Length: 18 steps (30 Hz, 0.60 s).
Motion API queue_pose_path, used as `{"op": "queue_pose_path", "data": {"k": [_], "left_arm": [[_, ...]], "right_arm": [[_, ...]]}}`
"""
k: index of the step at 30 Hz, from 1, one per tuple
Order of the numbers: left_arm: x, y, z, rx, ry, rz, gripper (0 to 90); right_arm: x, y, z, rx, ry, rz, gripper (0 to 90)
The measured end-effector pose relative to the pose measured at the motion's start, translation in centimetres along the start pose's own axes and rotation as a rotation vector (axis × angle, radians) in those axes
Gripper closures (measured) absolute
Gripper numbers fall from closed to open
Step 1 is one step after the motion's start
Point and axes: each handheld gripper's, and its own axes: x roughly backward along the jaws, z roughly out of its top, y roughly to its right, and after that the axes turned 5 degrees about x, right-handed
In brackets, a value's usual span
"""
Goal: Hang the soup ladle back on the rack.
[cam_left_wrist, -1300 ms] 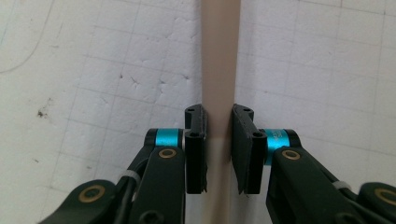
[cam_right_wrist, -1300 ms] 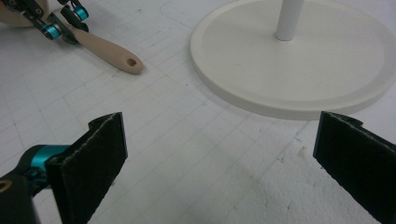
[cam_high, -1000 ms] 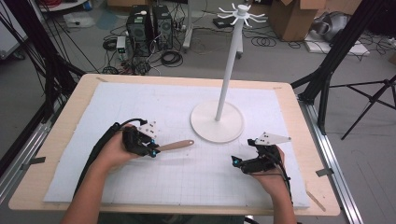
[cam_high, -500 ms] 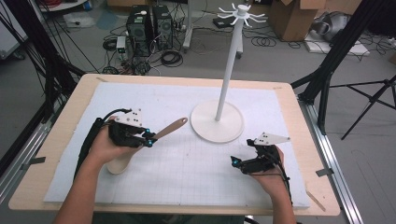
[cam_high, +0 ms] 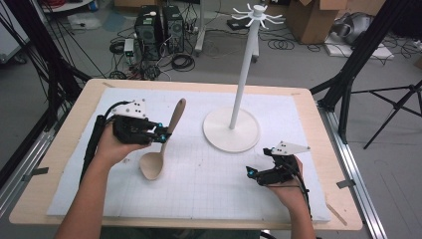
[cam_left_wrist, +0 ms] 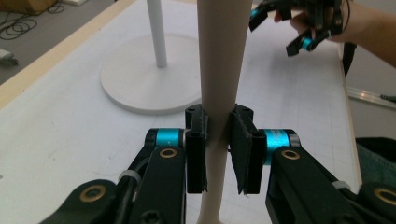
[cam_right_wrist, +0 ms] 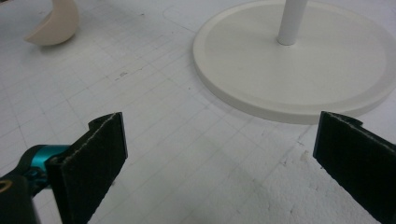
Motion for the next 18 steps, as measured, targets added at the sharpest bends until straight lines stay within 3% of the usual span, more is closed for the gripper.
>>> {"op": "queue_pose_path", "data": {"k": [8, 18], "left_arm": [[0.2, -0.7, 2.5, -0.002, 0.034, -0.013, 76.5], [0.6, -2.2, 7.1, -0.003, 0.077, -0.034, 76.5]], "right_arm": [[0.0, -0.1, 0.0, 0.004, 0.006, 0.005, 1.9], [0.2, 0.0, 0.0, 0.003, 0.015, 0.005, 1.9]]}}
